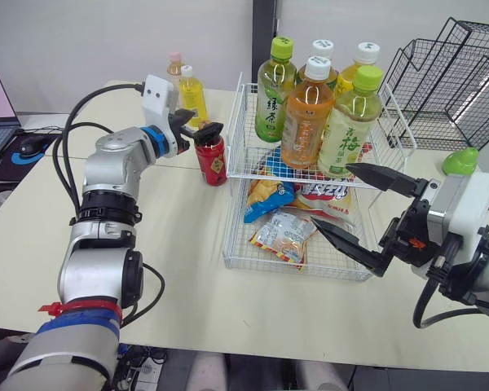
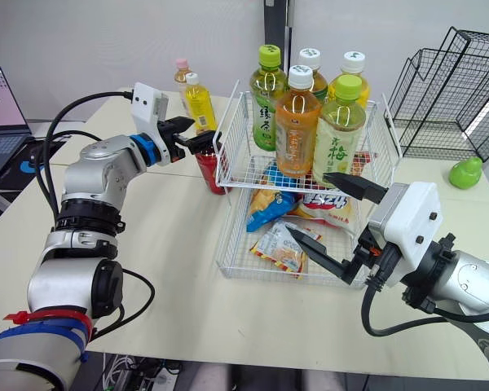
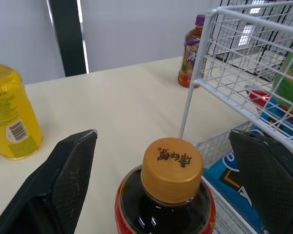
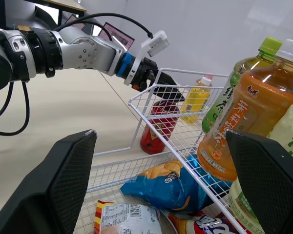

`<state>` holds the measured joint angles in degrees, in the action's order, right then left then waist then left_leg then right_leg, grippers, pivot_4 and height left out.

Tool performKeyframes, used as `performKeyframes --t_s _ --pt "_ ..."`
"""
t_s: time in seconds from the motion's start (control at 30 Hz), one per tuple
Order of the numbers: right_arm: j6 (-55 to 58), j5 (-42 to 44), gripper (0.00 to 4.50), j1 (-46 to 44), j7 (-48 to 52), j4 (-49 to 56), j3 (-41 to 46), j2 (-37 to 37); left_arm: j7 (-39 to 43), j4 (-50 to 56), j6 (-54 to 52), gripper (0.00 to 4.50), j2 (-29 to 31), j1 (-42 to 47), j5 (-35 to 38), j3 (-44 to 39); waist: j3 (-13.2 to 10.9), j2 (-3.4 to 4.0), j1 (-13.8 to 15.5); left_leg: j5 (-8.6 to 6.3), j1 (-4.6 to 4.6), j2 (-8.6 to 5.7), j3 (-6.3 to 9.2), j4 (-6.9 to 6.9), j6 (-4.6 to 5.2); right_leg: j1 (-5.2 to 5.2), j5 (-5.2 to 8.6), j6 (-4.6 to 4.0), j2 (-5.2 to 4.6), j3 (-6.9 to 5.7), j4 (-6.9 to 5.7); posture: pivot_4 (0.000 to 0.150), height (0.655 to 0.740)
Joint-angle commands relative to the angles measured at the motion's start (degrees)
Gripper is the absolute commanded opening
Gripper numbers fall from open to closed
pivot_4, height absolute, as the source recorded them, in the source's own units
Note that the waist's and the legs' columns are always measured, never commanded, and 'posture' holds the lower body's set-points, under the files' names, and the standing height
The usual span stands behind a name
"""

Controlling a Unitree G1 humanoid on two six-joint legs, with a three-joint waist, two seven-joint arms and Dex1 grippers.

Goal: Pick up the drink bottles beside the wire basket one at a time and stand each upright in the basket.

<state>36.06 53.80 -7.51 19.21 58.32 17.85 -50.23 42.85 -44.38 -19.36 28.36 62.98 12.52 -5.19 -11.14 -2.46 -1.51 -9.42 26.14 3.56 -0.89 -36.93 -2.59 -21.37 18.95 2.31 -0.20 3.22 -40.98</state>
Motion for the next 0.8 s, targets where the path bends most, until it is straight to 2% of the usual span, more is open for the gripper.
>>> performKeyframes --t_s 0.03,0.17,0.27,0.53,0.57,0.67,0.8 --pt "-2.00 1.52 4.50 0.09 -0.78 1.68 1.33 -1.13 -0.29 -0.53 2.57 4.48 -0.47 2.11 -0.95 0.10 0.00 0.00 0.00 0.00 0.00 0.00 0.00 0.00 0.00 0.00 0.00 0.00 0.00 0.00 0.00 0.150 0.7134" --pt "-2.87 2.30 4.50 0.56 -1.46 1.68 1.41 -2.01 -0.06 -1.01 3.24 4.48 -0.96 2.03 -1.21 0.10 0.00 0.00 0.00 0.00 0.00 0.00 0.00 0.00 0.00 0.00 0.00 0.00 0.00 0.00 0.00 0.150 0.7134" --pt "-3.31 2.71 4.50 0.72 -1.95 1.68 1.44 -2.57 0.15 -1.25 3.30 3.88 -1.17 2.16 -1.11 -0.21 0.00 0.00 0.00 0.00 0.00 0.00 0.00 0.00 0.00 0.00 0.00 0.00 0.00 0.00 0.00 0.150 0.7134" --pt "-4.75 3.47 4.50 1.37 -3.23 1.68 1.55 -3.94 0.74 -1.17 3.02 1.49 -1.18 2.08 -1.09 -0.15 0.00 0.00 -0.01 0.00 0.00 0.00 0.00 0.01 0.00 0.00 0.00 0.00 0.00 0.00 0.00 0.150 0.7134" --pt "-4.92 3.57 4.50 1.47 -3.37 1.68 1.60 -4.15 0.88 -0.69 2.79 1.35 -0.98 1.95 -0.99 -0.20 0.00 0.00 -0.01 0.00 0.00 0.00 0.00 0.00 0.00 0.00 0.00 0.00 0.00 0.00 0.00 0.150 0.7134" --pt "-5.54 3.80 4.50 1.60 -3.86 1.68 1.59 -4.82 2.17 1.89 1.75 1.35 0.42 1.31 -0.27 -0.62 0.00 -0.01 -0.01 0.00 0.00 0.00 0.00 0.00 0.00 0.01 0.00 0.00 0.00 0.00 0.01 0.150 0.7134" --pt "-7.33 4.96 4.50 2.03 -4.61 1.68 1.40 -6.18 9.11 9.43 -2.72 1.35 4.90 0.79 1.71 -0.50 -0.02 -0.02 -0.16 0.00 0.07 0.01 0.00 0.04 0.00 -0.06 0.00 0.00 0.01 0.00 0.02 0.150 0.7134"
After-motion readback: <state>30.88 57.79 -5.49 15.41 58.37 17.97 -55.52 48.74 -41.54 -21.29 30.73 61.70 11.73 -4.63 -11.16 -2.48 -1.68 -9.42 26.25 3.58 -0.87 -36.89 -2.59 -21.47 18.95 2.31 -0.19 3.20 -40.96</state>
